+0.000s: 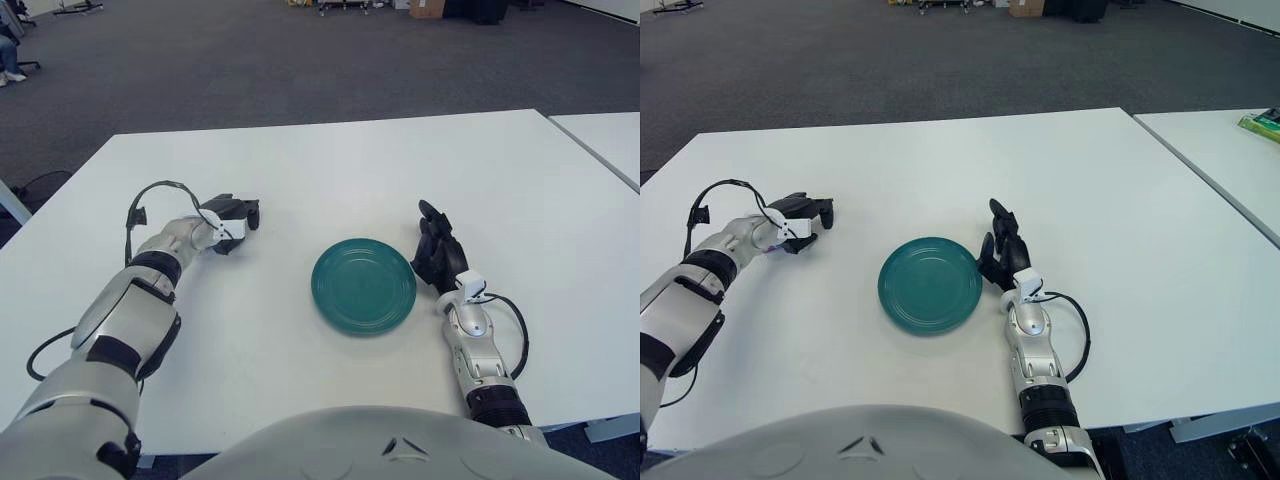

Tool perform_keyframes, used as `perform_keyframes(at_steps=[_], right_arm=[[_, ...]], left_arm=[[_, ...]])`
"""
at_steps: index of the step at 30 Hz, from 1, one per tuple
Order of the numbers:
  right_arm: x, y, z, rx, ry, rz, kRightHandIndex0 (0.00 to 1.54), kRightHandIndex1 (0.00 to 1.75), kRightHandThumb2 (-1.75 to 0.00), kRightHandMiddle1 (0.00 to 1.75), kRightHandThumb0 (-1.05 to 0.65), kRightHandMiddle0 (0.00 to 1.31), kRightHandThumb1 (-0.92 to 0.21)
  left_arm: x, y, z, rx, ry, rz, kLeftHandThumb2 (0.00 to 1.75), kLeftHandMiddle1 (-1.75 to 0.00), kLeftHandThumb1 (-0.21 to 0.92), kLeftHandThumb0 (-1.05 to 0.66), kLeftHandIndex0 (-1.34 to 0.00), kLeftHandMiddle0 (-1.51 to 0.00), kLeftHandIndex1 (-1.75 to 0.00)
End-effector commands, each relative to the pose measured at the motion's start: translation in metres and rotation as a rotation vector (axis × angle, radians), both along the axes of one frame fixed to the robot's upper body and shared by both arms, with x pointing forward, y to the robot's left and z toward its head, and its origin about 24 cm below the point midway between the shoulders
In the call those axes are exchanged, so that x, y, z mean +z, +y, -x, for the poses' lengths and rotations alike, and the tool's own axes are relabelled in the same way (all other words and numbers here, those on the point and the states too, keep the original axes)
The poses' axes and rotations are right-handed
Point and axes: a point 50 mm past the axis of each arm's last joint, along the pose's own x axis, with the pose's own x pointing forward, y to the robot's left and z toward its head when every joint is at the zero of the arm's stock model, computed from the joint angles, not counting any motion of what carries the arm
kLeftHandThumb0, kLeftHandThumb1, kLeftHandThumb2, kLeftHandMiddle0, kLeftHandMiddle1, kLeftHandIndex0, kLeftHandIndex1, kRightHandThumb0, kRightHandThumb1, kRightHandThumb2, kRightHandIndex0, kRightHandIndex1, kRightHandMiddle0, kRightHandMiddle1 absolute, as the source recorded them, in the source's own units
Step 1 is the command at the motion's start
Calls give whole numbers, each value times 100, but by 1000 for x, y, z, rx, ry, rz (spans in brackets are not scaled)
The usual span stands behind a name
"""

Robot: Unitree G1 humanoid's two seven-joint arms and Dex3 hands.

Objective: Put the gum into the plate.

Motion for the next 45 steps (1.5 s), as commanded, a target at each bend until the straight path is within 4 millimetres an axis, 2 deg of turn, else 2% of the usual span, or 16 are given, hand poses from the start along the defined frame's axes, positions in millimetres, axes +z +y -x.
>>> perform_keyframes(at_steps=[1,8,19,29,32,35,37,38,39,40,41,42,44,45], right_arm=[[-50,-7,34,-40,301,-15,10,0,-99,36,-64,0,-92],[-50,-7,33,-45,299,-20,10,0,-98,35,-63,0,-92],[-51,-8,32,-63,299,-27,11,1,-98,36,-62,0,-92],[-51,-8,32,-51,299,-27,12,1,-99,37,-63,0,-92],[-51,-8,32,-45,301,-24,12,1,-99,37,-63,0,-92],[-51,-7,32,-43,302,-19,12,1,-99,36,-63,0,-92],[-51,-7,32,-43,303,-16,12,0,-99,36,-63,0,-92],[-51,-7,32,-44,303,-15,11,0,-99,36,-63,0,-92],[-51,-7,32,-44,305,-12,11,0,-99,36,-63,0,-92],[-51,-7,32,-45,305,-10,11,0,-99,35,-63,0,-92],[-51,-7,32,-45,306,-8,11,0,-99,35,-63,0,-92],[-51,-7,32,-45,307,-5,11,0,-98,34,-63,0,-92],[-51,-7,32,-45,307,-3,11,0,-98,34,-63,0,-92],[-51,-7,33,-46,307,-2,10,0,-98,34,-63,0,-92]], left_arm=[[-42,5,38,4,188,-14,151,-156,10,0,-57,-82,-175],[-37,8,36,20,160,30,150,-156,10,0,-56,-83,-175],[-33,8,34,43,118,89,150,-170,16,0,-52,-73,-175],[-26,8,31,11,69,109,148,-171,17,0,-50,-71,-175],[-21,8,27,4,43,99,151,-172,14,0,-53,-74,-172],[-17,8,23,-7,20,90,141,-174,21,0,-53,-70,-162],[-14,8,22,-12,5,87,126,-174,32,-1,-47,-63,-158],[-13,8,21,-13,-2,86,108,-173,46,-14,-44,-43,-162],[-12,10,20,-7,-27,70,101,-173,51,-19,-42,-35,-162],[-11,11,20,-3,-45,59,83,-146,61,-43,-27,-23,-154],[-11,12,20,4,-65,45,62,-128,72,-58,-17,-14,-147],[-10,14,19,15,-85,30,56,-117,76,-65,-14,-12,-143],[-10,15,18,33,-111,10,43,-70,86,-84,-6,-9,-124],[-9,16,18,40,-120,2,42,-59,87,-88,-4,-8,-114]])
